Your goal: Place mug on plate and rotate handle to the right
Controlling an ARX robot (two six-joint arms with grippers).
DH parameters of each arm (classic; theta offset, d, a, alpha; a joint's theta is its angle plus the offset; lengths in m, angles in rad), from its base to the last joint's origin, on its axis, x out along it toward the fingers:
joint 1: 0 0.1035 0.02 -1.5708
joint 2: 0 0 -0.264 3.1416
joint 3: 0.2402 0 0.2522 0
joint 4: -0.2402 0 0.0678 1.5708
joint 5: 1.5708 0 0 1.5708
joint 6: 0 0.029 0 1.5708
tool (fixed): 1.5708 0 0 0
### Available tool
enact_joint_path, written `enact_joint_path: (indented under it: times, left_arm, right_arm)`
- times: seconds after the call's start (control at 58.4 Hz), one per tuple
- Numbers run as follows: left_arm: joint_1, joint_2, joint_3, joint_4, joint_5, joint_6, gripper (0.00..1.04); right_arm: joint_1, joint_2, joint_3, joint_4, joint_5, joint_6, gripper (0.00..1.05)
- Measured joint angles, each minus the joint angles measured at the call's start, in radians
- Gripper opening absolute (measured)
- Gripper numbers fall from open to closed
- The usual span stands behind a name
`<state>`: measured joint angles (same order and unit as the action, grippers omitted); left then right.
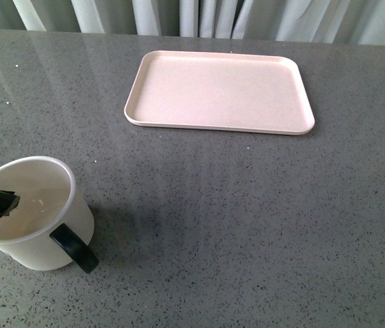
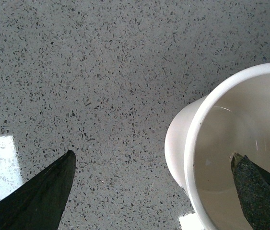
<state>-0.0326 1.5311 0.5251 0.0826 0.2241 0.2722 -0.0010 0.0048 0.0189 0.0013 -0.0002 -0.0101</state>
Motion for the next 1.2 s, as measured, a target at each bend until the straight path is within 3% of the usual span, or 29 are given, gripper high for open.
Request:
enact_joint_path:
  times: [0.137, 0.411, 0.514, 0.72, 1.199]
  left_arm:
    - [-0.01, 0.013, 0.0, 0.006, -0.009, -0.002, 0.91]
    - [-0.032, 0.016, 0.0, 0.011, -0.018, -0.01, 0.52]
    - [-0.037, 0.019, 0.004, 0.001, -0.018, -0.033, 0.3]
    - [-0.058, 0.018, 0.019, -0.029, -0.021, -0.082, 0.02]
    - [-0.256, 0.051, 0.219, -0.108, -0.09, -0.257, 0.02]
  right_arm:
    - [0.0, 0.0, 0.0, 0.0, 0.0, 0.0, 0.96]
    - [0.0, 0.0, 0.0, 0.0, 0.0, 0.0, 0.96]
    - [0.0, 0.0, 0.0, 0.0, 0.0, 0.0, 0.96]
    - [0.0, 0.0, 0.0, 0.0, 0.0, 0.0, 0.96]
    - [0.0, 0.0, 0.0, 0.0, 0.0, 0.0, 0.96]
